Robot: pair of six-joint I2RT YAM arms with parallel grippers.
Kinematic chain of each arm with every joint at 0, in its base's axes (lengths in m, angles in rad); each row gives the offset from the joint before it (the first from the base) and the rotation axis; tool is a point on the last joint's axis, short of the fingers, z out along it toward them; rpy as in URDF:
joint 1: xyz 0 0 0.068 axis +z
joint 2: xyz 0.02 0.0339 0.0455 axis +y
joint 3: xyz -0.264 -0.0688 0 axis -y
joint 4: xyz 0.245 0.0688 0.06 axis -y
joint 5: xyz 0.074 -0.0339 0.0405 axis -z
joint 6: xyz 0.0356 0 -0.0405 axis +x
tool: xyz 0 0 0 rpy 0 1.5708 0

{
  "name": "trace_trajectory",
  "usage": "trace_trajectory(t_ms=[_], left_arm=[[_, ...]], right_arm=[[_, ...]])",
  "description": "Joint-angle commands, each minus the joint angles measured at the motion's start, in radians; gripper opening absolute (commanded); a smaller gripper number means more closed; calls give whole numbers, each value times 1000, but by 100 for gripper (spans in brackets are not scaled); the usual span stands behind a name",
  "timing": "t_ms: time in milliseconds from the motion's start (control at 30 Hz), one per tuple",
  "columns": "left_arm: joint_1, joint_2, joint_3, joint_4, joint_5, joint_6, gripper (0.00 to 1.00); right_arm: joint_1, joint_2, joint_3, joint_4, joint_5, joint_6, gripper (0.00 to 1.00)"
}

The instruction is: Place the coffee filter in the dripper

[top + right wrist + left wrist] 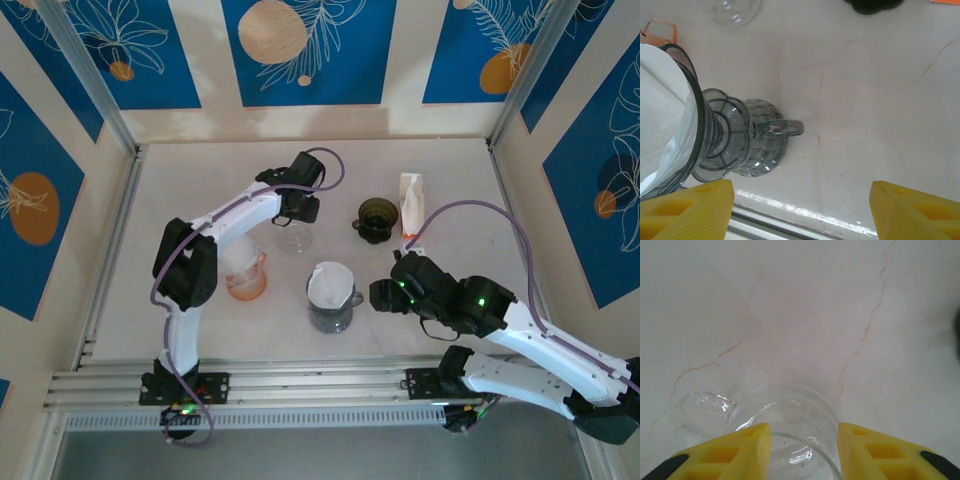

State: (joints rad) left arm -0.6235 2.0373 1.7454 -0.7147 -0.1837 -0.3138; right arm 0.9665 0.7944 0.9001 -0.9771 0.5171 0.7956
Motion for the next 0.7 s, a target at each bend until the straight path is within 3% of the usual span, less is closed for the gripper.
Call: trace_trajectory(t_ms=[0,267,667], left_arm=[[4,-59,-12,-9,15,-17,47],[-26,-132,-77,13,3,-27,51],[-60,-26,-56,9,-16,-9,48]], right_arm=[[-8,-21,-16,-12,14,19,73],[-15,-27,-31,-3,3,19,73],[-23,-34,-28,-11,-12,13,73]])
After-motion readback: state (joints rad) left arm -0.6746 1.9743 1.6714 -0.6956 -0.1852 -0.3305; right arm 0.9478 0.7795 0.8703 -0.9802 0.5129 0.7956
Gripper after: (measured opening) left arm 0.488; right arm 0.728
